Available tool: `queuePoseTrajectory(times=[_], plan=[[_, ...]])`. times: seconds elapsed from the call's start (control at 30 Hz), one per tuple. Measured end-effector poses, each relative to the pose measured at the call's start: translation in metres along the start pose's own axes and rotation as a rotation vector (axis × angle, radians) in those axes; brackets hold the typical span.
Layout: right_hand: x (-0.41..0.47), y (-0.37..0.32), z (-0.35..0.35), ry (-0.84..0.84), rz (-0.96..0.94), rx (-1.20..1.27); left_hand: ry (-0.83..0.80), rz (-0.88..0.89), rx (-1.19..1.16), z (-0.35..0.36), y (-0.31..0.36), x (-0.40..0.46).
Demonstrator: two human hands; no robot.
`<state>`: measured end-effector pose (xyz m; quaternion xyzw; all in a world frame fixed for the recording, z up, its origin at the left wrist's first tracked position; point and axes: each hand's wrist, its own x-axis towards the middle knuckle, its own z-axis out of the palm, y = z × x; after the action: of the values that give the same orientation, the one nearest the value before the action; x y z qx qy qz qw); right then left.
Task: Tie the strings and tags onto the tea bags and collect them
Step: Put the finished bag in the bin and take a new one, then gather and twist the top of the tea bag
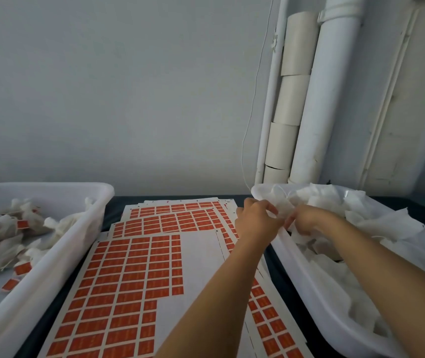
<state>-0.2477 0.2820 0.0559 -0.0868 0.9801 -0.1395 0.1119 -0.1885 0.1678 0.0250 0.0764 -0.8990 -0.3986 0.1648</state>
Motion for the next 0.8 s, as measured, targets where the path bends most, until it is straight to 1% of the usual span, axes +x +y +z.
queuePoseTrajectory(times=[0.03, 0.1, 0.17, 0.3, 0.43, 0.6, 0.67, 0.73, 0.8], plan=[[-0.001, 0.000, 0.000, -0.027, -0.004, -0.103, 0.001, 0.002, 0.005, 0.001, 0.000, 0.001], [-0.003, -0.001, -0.001, -0.065, -0.004, -0.225, 0.003, 0.007, 0.008, 0.002, -0.002, 0.002], [-0.004, -0.003, 0.001, -0.032, 0.039, -0.296, 0.007, 0.006, -0.003, 0.002, -0.003, 0.003], [-0.001, -0.006, 0.002, 0.147, 0.063, -0.246, 0.020, -0.009, -0.038, 0.004, -0.004, 0.005], [-0.002, -0.013, -0.006, 0.187, 0.086, -0.286, 0.036, -0.018, -0.043, 0.007, -0.003, 0.005], [-0.005, -0.017, -0.024, 0.367, 0.101, -0.178, 0.036, -0.002, -0.078, 0.008, -0.003, 0.006], [-0.011, -0.022, -0.032, 0.423, 0.037, -0.090, 0.020, 0.013, -0.126, 0.007, -0.005, 0.005], [-0.022, -0.030, -0.041, 0.471, -0.016, -0.084, 0.005, 0.010, -0.224, 0.004, -0.005, 0.004], [-0.033, -0.039, -0.048, 0.586, -0.109, -0.067, 0.015, 0.046, -0.346, -0.001, -0.004, 0.002]])
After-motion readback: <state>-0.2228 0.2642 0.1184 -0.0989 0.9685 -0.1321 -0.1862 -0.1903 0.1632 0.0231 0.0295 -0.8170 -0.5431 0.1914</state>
